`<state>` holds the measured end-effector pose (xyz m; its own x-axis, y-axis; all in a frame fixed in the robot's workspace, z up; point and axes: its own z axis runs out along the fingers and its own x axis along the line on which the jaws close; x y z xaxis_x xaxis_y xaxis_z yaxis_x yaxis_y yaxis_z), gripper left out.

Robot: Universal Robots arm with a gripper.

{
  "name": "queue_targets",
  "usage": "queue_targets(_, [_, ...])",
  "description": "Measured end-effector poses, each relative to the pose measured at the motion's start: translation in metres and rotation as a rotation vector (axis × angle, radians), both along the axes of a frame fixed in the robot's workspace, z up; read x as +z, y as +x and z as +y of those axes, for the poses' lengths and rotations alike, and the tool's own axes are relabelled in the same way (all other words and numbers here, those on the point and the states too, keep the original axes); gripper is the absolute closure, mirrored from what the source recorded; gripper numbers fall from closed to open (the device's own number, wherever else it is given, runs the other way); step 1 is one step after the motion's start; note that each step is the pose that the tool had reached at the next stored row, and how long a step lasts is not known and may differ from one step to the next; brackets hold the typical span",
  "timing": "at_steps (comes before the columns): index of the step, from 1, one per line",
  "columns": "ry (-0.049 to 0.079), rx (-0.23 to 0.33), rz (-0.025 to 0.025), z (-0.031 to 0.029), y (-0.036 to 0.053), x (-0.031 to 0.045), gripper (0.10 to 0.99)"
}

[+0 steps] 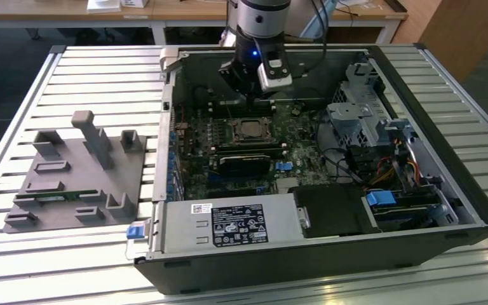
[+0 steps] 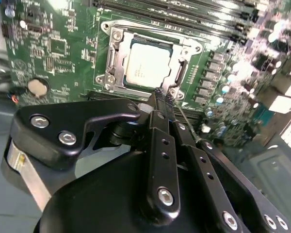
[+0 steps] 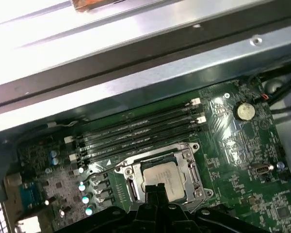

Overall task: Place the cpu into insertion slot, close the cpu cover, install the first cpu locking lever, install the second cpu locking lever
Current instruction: 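Install the first cpu locking lever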

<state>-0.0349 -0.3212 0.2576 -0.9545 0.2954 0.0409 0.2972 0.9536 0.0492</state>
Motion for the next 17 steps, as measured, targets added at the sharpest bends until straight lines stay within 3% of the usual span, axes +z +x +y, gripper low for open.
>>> queue_targets(10, [0.000, 0.175, -0.0016, 0.0000, 0.0000, -0.0002, 0.980])
queue_targets(11, [0.000, 0.180, -0.0038, 0.0000, -0.0002, -0.0002, 0.980])
queue_targets(14, [-0.001, 0.182, -0.0235, 0.0000, -0.0053, -0.0002, 0.980])
queue_targets(15, [-0.001, 0.182, -0.0279, 0.0000, -0.0072, -0.0003, 0.980])
queue_targets(17, [0.001, 0.182, -0.0292, 0.0000, -0.0094, -0.0005, 0.980])
